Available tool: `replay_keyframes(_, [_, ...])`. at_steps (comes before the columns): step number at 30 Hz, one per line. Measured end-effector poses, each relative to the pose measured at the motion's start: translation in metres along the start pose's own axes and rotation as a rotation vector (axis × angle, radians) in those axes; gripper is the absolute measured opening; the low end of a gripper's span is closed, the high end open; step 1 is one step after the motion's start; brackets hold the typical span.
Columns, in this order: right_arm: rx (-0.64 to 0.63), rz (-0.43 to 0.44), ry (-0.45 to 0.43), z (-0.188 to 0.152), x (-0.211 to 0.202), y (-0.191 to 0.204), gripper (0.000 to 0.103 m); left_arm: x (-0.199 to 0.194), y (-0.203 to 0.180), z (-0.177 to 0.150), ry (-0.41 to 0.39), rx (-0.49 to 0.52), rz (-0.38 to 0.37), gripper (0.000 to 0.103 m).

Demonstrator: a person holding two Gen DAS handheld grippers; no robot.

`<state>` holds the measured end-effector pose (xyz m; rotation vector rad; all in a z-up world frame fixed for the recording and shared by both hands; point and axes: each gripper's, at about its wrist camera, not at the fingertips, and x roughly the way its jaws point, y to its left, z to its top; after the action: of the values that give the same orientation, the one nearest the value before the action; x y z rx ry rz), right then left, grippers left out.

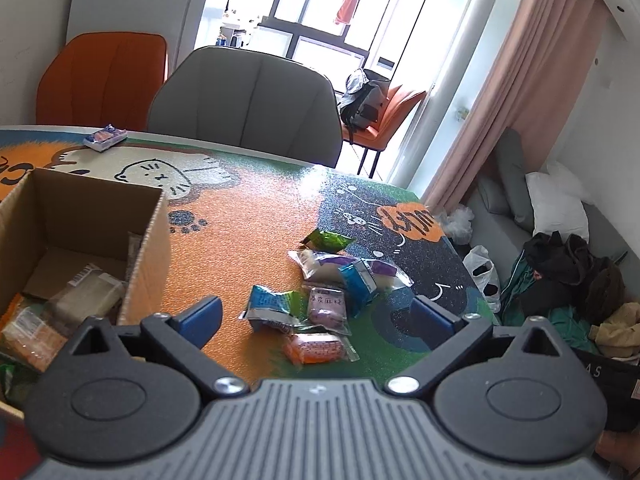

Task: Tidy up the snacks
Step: 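Move both open tools back to the snack pile, then grasp the blue-green packet with the left gripper while the right grasps a blue packet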

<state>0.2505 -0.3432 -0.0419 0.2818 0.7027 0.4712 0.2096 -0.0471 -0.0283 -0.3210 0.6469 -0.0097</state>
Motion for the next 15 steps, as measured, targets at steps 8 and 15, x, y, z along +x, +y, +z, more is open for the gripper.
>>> replay_keyframes(8, [-0.026,0.036,0.013,0.005,0.018,-0.01,0.088,0.036,-0.003,-0.003,0.044,-0.008,0.026,0.08])
replay_keyframes(15, [-0.025,0.06,0.043,0.009,0.04,-0.017,0.08,0.068,-0.001,-0.003,0.09,-0.006,0.07,0.065])
